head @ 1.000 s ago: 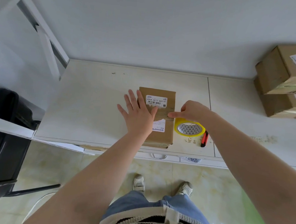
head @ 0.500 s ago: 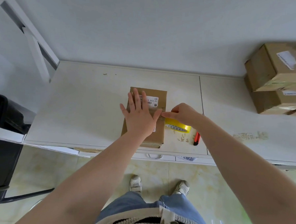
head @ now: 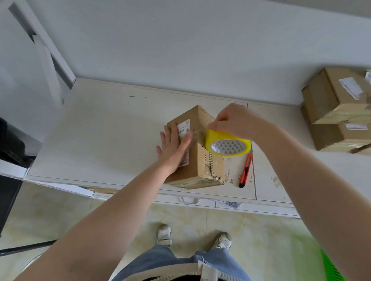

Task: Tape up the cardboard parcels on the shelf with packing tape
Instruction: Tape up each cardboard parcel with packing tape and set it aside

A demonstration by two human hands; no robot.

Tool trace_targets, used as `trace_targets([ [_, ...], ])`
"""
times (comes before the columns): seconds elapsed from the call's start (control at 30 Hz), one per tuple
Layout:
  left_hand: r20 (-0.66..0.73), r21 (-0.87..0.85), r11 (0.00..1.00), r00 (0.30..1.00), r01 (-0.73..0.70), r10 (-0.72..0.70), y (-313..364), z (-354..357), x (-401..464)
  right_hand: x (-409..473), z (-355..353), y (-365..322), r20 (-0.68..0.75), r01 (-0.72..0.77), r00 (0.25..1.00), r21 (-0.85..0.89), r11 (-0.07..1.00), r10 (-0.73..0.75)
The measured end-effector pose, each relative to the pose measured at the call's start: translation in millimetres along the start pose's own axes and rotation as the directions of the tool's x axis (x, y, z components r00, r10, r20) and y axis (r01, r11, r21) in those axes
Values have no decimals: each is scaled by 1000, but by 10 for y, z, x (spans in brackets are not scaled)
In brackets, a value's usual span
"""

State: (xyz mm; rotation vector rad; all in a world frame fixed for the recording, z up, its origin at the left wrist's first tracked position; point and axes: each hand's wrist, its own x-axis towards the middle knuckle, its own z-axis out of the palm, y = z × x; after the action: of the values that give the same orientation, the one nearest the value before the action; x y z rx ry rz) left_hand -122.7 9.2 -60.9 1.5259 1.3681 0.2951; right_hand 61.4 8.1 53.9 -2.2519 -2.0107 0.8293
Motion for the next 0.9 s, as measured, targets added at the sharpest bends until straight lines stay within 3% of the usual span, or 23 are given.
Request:
trace_targets([
  [0.1,53,75,997,998,27,-31,127,-36,-18,-17,36,-54,-12,-43,999,-135,990,42],
  [0.23,51,95,986,988,138,-143,346,-17,-33,-19,51,-73,-14,-38,999,-112,993,37],
  [0.33,49,0,987,986,160,-159,324,32,-54,-3,75,-85,-22,-33,999,-93,995,31],
  [0.5,34,-176,979,995,101,-96,96,-74,-52,-32,3,-149,-34,19,999,96,995,-16],
  [0.6,48,-253,963,996,91,-81,34,-142,-52,-34,6,-337,-84,31,996,-26,999,-33],
  [0.73,53,-509,849,990,141,-132,-159,-273,-41,33,82,-573,-123,12,992,-196,981,-37],
  [0.9,64,-560,808,982,184,-179,-219,-407,-179,143,195,-560,-99,-30,995,-377,926,-8],
])
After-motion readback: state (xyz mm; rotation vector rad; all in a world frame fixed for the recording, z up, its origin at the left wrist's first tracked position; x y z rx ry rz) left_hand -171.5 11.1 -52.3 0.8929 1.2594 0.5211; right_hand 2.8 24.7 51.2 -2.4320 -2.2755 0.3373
